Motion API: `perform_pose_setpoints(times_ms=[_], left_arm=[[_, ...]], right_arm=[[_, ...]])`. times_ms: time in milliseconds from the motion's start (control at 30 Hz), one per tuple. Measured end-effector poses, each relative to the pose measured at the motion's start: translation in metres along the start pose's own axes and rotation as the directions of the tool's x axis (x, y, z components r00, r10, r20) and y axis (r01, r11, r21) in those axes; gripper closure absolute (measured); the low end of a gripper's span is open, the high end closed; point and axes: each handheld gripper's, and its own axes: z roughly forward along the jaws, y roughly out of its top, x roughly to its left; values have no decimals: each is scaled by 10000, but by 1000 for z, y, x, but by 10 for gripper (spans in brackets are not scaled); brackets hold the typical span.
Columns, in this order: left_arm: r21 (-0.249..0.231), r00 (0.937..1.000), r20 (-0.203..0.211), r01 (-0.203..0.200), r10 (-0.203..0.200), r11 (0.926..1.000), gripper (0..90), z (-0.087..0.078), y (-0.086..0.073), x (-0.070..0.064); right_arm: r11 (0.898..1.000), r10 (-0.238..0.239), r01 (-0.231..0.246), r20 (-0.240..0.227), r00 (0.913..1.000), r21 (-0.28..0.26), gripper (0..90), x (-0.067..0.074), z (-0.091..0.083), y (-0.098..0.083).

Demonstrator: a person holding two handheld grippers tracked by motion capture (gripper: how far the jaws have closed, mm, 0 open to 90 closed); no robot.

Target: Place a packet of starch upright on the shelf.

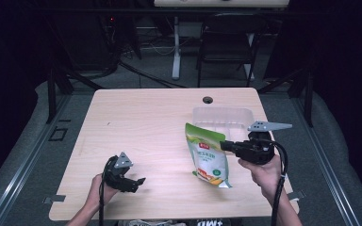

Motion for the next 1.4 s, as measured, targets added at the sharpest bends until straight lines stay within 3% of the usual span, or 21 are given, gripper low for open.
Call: perform_pose_setpoints(times_ms=[233, 400, 933, 1400], left_arm=[[-1, 10000, 17, 11, -11, 10000, 139, 0, 0, 0], [-7, 10000, 24, 18, -17, 10000, 139, 0, 0, 0], [1, 10000, 15, -3, 3, 10000, 139, 0, 0, 0], [14, 10000, 35, 0, 0, 10000, 139, 0, 0, 0]], right_arm=[[9998, 190, -191, -142, 9997, -82, 900, -3, -4, 1], [9982, 544, -557, -524, 9971, -226, 900, -10, -9, 1], [9938, 846, -855, -160, 9963, -715, 900, -23, -33, 12], [9847, 1147, -1156, -147, 9933, -1304, 900, -32, -56, 21]])
